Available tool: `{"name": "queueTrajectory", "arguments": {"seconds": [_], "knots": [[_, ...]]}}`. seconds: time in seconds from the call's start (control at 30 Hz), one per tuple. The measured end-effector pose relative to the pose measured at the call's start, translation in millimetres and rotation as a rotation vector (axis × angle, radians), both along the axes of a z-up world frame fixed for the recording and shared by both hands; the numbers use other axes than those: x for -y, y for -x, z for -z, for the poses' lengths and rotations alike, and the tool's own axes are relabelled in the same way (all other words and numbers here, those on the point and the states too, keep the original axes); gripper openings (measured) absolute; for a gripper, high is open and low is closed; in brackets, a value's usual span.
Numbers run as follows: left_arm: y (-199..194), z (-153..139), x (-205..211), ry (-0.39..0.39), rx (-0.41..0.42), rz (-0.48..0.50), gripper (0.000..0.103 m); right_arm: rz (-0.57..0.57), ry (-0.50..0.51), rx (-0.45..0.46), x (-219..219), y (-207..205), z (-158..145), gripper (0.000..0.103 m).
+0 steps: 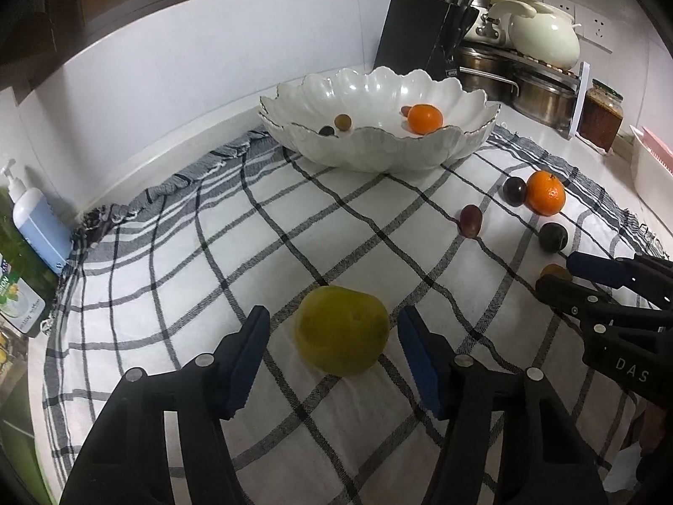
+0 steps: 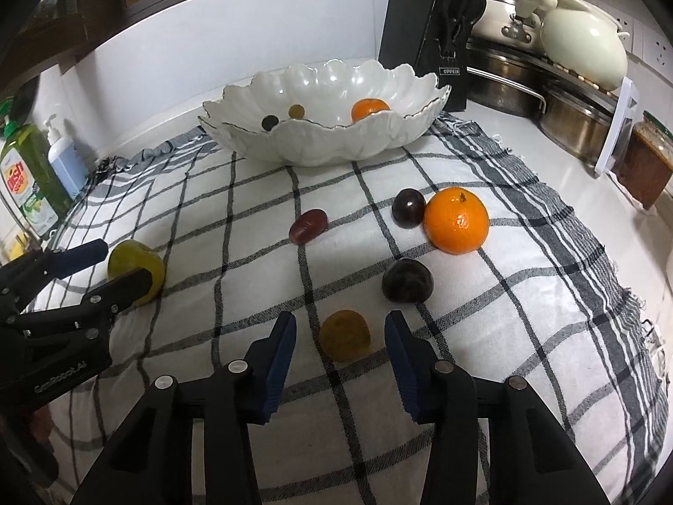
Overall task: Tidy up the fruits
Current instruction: 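Grasp the large green fruit with the left tool while the right tool grasps the small brown fruit, then carry the green and brown fruits into the white bowl and open both tools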
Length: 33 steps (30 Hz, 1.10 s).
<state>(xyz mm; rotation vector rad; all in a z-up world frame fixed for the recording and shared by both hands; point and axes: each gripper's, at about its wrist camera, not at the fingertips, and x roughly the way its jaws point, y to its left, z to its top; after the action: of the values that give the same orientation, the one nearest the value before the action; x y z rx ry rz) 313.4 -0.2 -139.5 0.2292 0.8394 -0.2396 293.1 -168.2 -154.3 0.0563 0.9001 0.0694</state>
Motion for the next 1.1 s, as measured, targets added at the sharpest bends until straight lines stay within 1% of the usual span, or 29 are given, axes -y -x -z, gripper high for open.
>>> {"name": "queueTrajectory", "arguments": {"seconds": [0.13,0.23,0.37,0.5,0.7,1.1], "knots": [[-4,5,0,0.003,-0.021,-0.002,0.055,-0.001,-0.008,-0.012,2,-3,4,0.041],[-6,8,2,0.001,-0.032,-0.003,0.05,-0.005,-0.017,-0.019,2,-5,6,0.035],[-7,9,3,0.002,-0.036,-0.009,0.049,-0.01,-0.023,-0.029,3,-7,9,0.028],[-7,9,4,-0.006,-0.035,-0.015,0.049,-0.011,-0.024,-0.027,5,-6,9,0.027],[-3,5,6,0.02,-0.046,-0.02,0.049,-0.029,-0.031,-0.005,6,-3,3,0.027],[15,-27,13,0.051,0.022,-0.047,0.049,-0.072,-0.05,0.068,11,7,-24,0.027]]}}
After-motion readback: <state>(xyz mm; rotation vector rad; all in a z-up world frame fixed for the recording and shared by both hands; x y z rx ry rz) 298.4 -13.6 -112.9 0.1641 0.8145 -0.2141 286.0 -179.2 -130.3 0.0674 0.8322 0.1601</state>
